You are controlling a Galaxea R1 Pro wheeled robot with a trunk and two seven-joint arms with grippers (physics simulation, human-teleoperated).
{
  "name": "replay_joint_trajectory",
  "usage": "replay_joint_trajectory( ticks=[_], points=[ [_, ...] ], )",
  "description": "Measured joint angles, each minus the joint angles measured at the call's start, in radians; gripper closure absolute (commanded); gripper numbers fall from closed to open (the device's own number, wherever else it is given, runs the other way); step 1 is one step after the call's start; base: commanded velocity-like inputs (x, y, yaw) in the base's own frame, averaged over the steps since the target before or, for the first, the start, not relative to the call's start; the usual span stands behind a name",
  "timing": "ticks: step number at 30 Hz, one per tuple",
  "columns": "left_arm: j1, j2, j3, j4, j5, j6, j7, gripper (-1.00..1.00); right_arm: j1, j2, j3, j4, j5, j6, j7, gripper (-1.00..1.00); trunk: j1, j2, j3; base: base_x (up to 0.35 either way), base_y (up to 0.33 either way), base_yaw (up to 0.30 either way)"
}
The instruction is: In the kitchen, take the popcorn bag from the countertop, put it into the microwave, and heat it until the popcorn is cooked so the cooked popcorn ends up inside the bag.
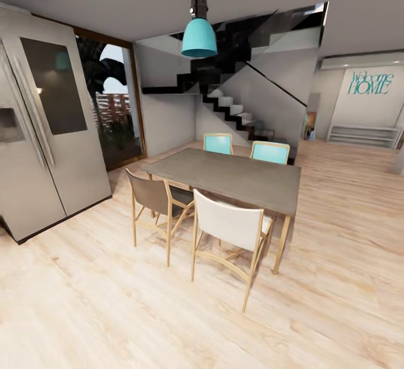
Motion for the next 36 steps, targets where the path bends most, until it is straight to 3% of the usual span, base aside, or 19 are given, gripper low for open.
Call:
replay_joint_trajectory(
  ticks=[36],
  points=[
    [0.0, 0.0, 0.0, 0.0, 0.0, 0.0, 0.0, -1.0, 0.0, 0.0, -0.001, 0.0, -0.001, 0.0, 0.0, -1.0, 0.0, 0.0, 0.0, 0.0, 0.0, 0.285]
  ],
)
